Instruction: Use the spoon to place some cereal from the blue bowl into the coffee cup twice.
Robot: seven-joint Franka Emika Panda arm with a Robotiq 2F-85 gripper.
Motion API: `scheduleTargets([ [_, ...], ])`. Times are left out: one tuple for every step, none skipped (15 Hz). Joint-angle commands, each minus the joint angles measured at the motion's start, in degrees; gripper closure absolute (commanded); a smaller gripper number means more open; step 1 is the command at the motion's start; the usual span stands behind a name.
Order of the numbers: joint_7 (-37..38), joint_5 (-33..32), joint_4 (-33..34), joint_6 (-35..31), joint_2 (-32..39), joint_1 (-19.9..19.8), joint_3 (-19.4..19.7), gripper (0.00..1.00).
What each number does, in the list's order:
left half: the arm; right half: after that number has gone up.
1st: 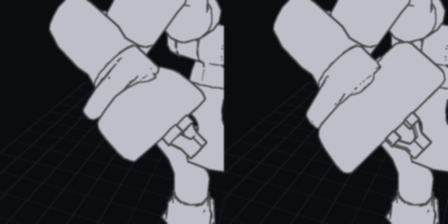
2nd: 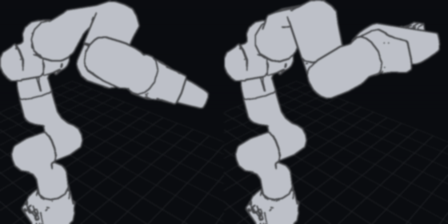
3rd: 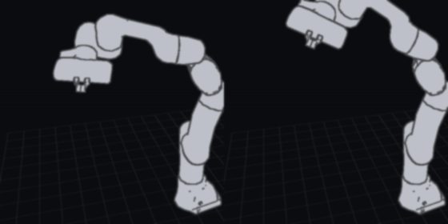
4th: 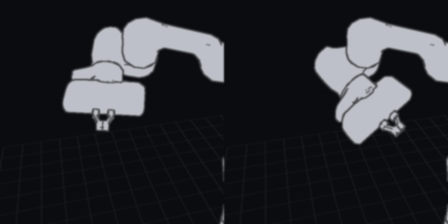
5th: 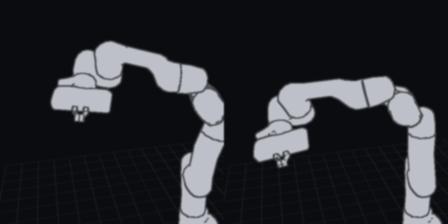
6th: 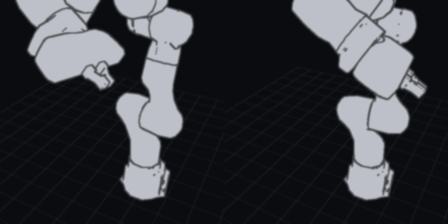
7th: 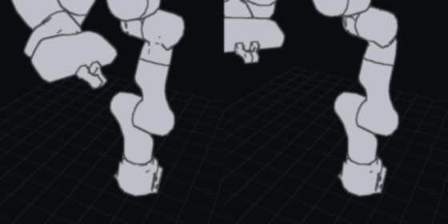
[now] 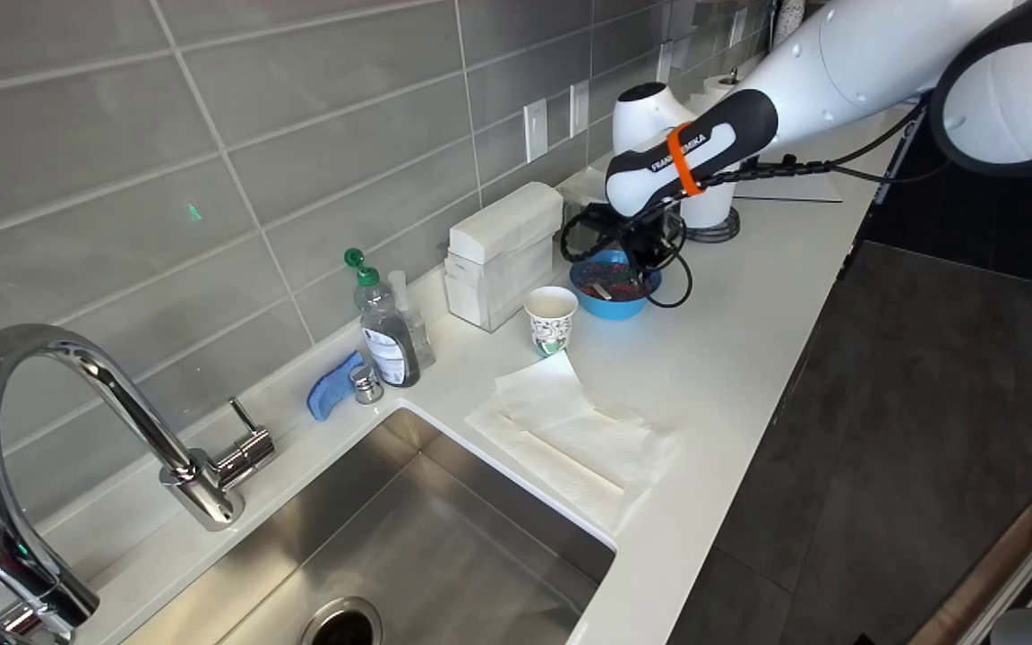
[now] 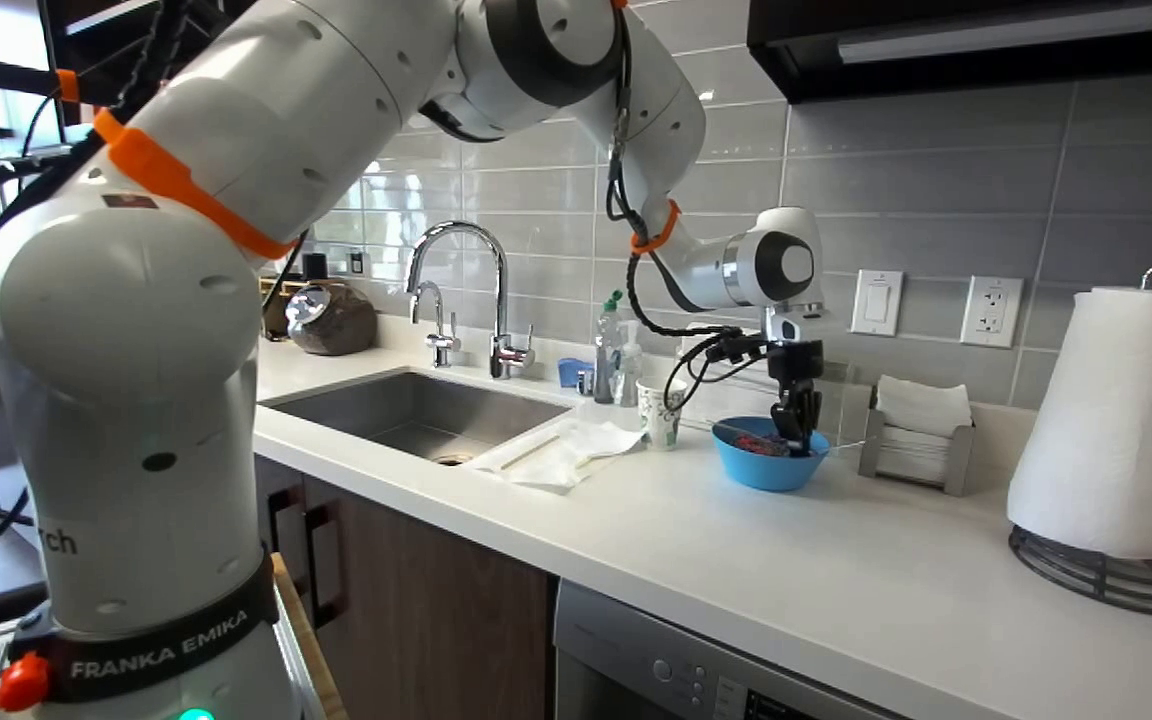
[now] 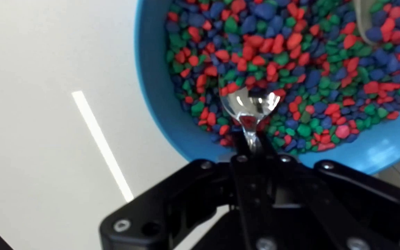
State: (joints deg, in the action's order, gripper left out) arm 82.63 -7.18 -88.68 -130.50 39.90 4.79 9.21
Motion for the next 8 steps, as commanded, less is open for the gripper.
scheduleTargets([
  [-1.7,2.3,0.7,1.9,-0.9,-0.9,-0.6,0.98],
  [-1.9,2.3,1.0,2.3,-1.0,-1.0,-0.6,0.98],
  [-2.1,2.5,1.1,2.3,-1.2,-1.0,-0.7,0.98],
  [-2.1,2.6,1.5,2.7,-1.3,-1.0,-0.6,0.98],
  [-2.5,3.0,1.8,3.2,-1.4,-1.2,-0.9,0.98],
  [-2.6,3.3,2.1,3.5,-1.5,-1.3,-1.0,0.98],
  [-2.7,3.6,2.5,4.0,-1.6,-1.3,-1.1,0.98],
  [-3.0,4.0,2.8,4.5,-1.7,-1.4,-1.3,0.98],
])
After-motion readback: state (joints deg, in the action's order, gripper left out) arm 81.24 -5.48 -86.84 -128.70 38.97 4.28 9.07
